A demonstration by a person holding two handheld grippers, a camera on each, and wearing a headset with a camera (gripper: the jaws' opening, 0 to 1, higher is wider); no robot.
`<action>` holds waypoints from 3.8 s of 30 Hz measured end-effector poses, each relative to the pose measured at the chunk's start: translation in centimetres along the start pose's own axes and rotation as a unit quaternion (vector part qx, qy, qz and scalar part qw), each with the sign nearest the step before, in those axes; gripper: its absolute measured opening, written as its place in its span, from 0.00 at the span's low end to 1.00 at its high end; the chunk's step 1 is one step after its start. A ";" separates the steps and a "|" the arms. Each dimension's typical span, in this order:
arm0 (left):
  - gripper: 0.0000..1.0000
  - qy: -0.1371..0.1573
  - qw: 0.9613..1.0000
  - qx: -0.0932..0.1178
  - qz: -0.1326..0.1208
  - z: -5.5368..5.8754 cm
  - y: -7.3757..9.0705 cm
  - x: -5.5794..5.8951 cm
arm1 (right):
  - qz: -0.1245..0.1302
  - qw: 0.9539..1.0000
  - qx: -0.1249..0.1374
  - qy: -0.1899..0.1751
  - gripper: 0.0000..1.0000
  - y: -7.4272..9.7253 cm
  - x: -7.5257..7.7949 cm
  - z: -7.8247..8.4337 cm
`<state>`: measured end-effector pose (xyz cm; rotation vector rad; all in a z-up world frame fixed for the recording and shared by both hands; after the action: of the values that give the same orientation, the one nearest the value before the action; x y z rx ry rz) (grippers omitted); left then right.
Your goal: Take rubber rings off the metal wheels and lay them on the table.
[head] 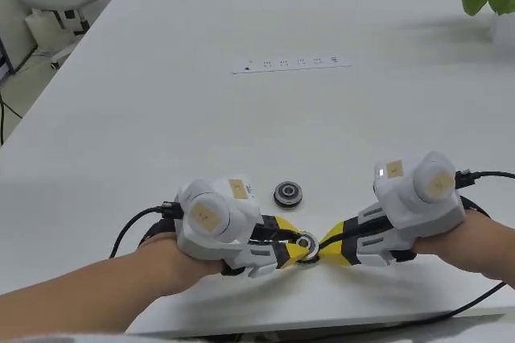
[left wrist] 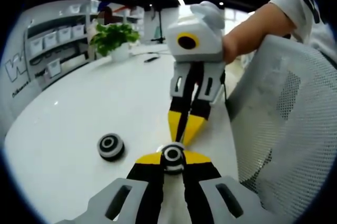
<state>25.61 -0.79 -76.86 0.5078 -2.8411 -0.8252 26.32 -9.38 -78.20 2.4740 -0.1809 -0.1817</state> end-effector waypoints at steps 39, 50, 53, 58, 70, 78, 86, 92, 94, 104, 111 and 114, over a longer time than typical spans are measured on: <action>0.12 -0.032 0.999 -0.039 -0.020 -0.3 -0.2 0.3 | -0.007 0.982 0.051 -0.179 0.00 0.9 0.2 -1.0; 0.12 -0.035 0.998 -0.041 -0.021 -0.4 -0.2 0.3 | -0.023 0.981 0.064 -0.181 0.00 0.7 -0.3 -1.6; 0.12 -0.035 0.998 -0.041 -0.021 -0.4 -0.2 0.4 | -0.029 0.981 0.070 -0.181 0.00 0.7 -0.4 -1.8; 0.12 -0.033 0.998 -0.041 -0.021 -0.4 -0.2 0.4 | -0.052 0.978 0.085 -0.184 0.00 0.8 -0.9 -2.3; 0.13 -0.026 0.999 -0.034 -0.018 -0.3 -0.1 0.3 | -0.026 0.979 0.075 -0.189 0.00 1.1 -0.1 -1.4; 0.17 -0.026 0.999 -0.037 -0.002 -0.4 0.4 0.3 | -0.026 0.979 0.078 -0.189 0.00 1.1 -0.1 -1.5; 0.24 -0.001 1.000 -0.013 0.011 -1.6 1.4 0.7 | -0.023 0.978 0.083 -0.190 0.00 1.3 0.1 -1.6; 0.30 0.009 1.000 0.001 0.008 -2.1 2.7 0.6 | -0.021 0.977 0.090 -0.193 0.00 1.5 0.0 -1.9; 0.33 0.009 1.000 0.004 0.005 -2.3 3.2 0.6 | -0.021 0.977 0.091 -0.192 0.00 1.5 -0.1 -2.1; 0.45 0.020 1.000 0.014 0.006 -2.0 6.0 0.8 | -0.022 0.976 0.105 -0.192 0.00 2.0 -0.2 -3.2; 0.54 0.030 0.999 0.019 -0.004 -1.8 7.4 0.7 | -0.027 0.976 0.107 -0.185 0.00 2.0 -0.4 -3.9; 0.56 0.031 0.999 0.023 -0.007 -1.8 7.9 0.6 | -0.031 0.977 0.107 -0.181 0.00 2.0 -0.4 -4.3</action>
<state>23.25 4.40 -71.04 0.5513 -2.8075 -0.7357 26.48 -8.32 -73.60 2.6410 -0.2897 -0.6737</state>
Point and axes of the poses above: the centre of the closed fingertips' face, and the gripper's own axes: y roughly backward along the fingers, x roughly to its right, z roughly out of its underside, the point moved 5 cm from there along y, roughly backward along the fingers, and after that the axes turned 4 degrees about y, right-handed, at the moved point
